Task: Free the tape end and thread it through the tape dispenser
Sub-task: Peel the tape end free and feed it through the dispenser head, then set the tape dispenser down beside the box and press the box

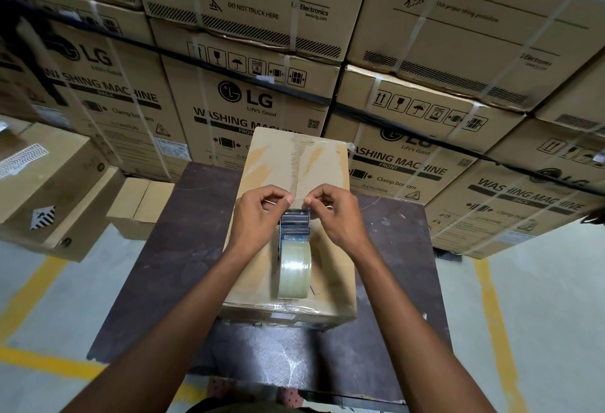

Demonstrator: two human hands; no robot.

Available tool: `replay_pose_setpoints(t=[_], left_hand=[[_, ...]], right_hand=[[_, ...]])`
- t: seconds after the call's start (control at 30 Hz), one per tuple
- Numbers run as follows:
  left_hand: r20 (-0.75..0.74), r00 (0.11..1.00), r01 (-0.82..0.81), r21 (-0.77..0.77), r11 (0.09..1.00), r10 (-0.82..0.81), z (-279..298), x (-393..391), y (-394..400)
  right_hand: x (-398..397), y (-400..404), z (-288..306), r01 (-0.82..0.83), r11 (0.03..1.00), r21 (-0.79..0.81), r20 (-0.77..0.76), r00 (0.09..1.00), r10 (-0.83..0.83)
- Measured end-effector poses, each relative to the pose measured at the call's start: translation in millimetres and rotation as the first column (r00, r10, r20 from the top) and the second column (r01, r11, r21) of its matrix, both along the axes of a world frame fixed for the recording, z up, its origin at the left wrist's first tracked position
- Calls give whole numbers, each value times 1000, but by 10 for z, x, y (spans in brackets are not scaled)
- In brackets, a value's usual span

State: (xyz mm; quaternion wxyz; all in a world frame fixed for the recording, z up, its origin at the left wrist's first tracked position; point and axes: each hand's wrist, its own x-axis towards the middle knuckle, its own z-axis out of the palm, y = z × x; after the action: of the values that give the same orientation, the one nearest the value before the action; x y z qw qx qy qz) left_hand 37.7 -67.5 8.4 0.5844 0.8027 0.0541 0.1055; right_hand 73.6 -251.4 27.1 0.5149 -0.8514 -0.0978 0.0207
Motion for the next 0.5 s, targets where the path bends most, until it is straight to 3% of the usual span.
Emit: replay_pose_setpoints(t=[0.27,0.5], left_hand=[[8,1000,15,4,1000,-15,-54,34,-2],[-12,1000,8,-47,999,-8,-104,79,20]], right_hand=[[-5,34,-4,41,999,35,-33,999,-40],[-280,88,-189,284,950,131,-124,955,-269]])
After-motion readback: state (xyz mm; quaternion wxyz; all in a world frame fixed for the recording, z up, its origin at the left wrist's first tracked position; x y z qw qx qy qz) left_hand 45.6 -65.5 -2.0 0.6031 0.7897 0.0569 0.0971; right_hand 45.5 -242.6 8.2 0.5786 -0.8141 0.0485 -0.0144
